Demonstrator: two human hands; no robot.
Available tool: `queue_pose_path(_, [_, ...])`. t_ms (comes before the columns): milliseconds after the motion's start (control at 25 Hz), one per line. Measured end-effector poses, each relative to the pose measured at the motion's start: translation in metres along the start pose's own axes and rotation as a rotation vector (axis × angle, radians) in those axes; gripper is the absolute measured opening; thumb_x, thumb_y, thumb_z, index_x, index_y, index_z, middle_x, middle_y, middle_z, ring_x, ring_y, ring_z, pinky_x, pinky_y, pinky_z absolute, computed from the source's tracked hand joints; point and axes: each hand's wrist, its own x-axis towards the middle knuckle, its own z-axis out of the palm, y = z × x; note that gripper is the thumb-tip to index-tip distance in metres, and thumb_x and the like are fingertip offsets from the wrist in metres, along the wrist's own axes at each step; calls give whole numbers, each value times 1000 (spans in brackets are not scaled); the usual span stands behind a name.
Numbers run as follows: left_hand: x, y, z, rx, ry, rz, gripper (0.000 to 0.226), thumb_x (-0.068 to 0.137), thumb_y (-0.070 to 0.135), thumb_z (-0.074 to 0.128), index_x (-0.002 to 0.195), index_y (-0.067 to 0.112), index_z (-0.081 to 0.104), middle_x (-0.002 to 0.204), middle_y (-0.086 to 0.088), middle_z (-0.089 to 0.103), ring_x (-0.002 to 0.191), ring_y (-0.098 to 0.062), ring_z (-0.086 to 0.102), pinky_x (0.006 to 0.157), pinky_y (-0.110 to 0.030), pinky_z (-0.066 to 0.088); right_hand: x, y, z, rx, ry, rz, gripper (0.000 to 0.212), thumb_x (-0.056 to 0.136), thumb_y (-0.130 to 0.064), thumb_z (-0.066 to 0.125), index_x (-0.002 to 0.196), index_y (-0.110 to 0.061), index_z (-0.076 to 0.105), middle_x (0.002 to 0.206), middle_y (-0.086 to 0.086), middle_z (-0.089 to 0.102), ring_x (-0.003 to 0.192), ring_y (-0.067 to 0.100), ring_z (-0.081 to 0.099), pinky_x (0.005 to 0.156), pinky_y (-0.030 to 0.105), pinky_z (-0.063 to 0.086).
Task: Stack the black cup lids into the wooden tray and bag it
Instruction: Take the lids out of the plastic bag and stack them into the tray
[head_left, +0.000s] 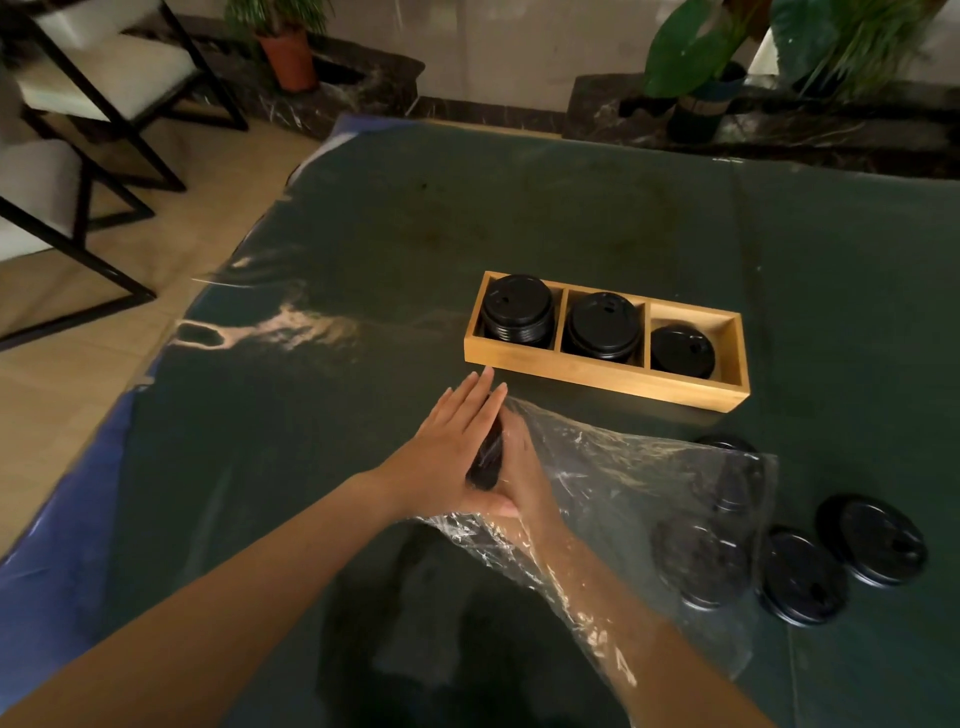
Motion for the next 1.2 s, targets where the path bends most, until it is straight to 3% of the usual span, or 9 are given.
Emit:
queue_pose_path(120, [0,2,4,-41,20,-25,122,64,74,57,144,21,-20,148,7,-33,139,-10,-28,114,-34,-5,-9,5,-11,72,87,3,78,70,-53,58,134,-10,41,123,-2,46,111,0,47,95,6,33])
queue_pose_path(280, [-1,3,10,-76,47,-30,117,68,73,53,138,26,-26,147,8,-33,130,2,-37,107,-23,-17,-27,21,-29,83,242,52,68,67,-20,69,126,-33,38,128,-2,44,121,15,46,100,41,46])
queue_pose_path(400, [1,6,18,-29,68,-3,108,70,80,38,136,27,-29,148,6,-32,128,4,-39,103,-15,-24,-35,25,-45,81,206,79,61,73,-16,60,128,-32,39,129,-4,43,123,13,42,99,44,47])
queue_pose_path(560, [4,6,35,-43,77,-10,75,85,69,12,141,34,-24,153,4,-26,137,-5,-29,110,-24,-20,-45,36,-79,38,135,158,38,86,-17,48,115,-43,50,113,-12,60,112,14,56,97,41,48])
queue_pose_path(680, [10,9,56,64,121,-75,57,91,54,-7,142,31,-17,156,-2,-15,142,-15,-21,117,-37,-9,-52,46,-92,-155,134,224,32,94,-20,43,124,-24,54,121,1,60,117,17,52,106,42,40])
queue_pose_path(800, [15,9,75,169,141,-120,54,90,49,-13,140,29,-19,156,-4,-11,142,-20,-18,116,-39,-11,-61,46,-90,-426,206,130,49,94,-33,45,138,-14,38,139,5,45,130,17,36,113,28,25])
queue_pose_path(920, [14,5,87,229,148,-134,57,91,49,-14,143,27,-15,156,-4,-6,143,-21,-15,116,-39,-11,-65,48,-87,-367,115,37,86,78,-45,66,145,-15,21,143,-2,33,132,9,26,110,16,20])
queue_pose_path(1040, [15,4,90,268,170,-136,58,94,48,-7,146,22,-2,156,-8,7,144,-25,-4,117,-40,-7,-61,55,-82,-442,51,17,109,65,-40,79,147,-18,10,151,4,22,140,16,19,116,29,18])
queue_pose_path(1200, [15,5,91,282,173,-140,59,95,48,-5,146,20,3,156,-8,10,144,-26,1,115,-40,-3,-52,60,-78,-396,116,-4,101,65,-31,82,144,-12,22,144,10,31,135,21,30,114,33,28])
